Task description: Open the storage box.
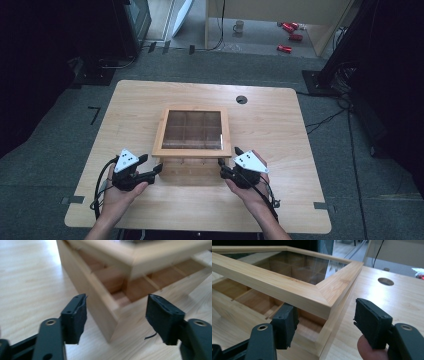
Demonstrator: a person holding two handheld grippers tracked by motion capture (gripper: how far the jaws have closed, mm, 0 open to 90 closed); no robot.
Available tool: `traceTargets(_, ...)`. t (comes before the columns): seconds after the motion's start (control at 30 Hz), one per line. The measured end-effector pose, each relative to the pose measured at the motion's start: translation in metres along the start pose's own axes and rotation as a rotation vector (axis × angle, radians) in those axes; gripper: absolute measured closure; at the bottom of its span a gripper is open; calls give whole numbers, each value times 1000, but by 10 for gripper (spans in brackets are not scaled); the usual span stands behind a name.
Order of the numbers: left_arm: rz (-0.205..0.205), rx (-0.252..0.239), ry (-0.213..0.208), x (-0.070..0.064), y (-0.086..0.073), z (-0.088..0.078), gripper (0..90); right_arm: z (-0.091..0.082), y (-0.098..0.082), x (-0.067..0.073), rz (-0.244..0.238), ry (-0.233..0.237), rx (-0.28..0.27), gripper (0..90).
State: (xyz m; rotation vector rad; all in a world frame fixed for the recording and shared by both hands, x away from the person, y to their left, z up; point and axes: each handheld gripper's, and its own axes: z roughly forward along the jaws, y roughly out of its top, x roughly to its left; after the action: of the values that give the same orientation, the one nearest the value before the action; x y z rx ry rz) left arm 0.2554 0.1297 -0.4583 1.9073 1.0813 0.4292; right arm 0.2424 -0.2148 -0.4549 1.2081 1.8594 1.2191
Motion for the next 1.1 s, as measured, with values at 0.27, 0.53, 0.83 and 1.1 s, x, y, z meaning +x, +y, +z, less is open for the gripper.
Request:
traceTargets(0.27,-3,50,27,12,-14,-3,169,-2,19,-4,0,3,-22,349)
traceTargets(0.53,21,121,66,17,-32,1,106,-2,39,-8,-13,0,-20,345)
traceTargets(0.83,13,181,107,21,-43,15,106,-1,57,-12,-18,-7,-35,336)
traceTargets(1.1,35,220,120,16,-49,26,106,2,68,-16,-36,-8,-47,334)
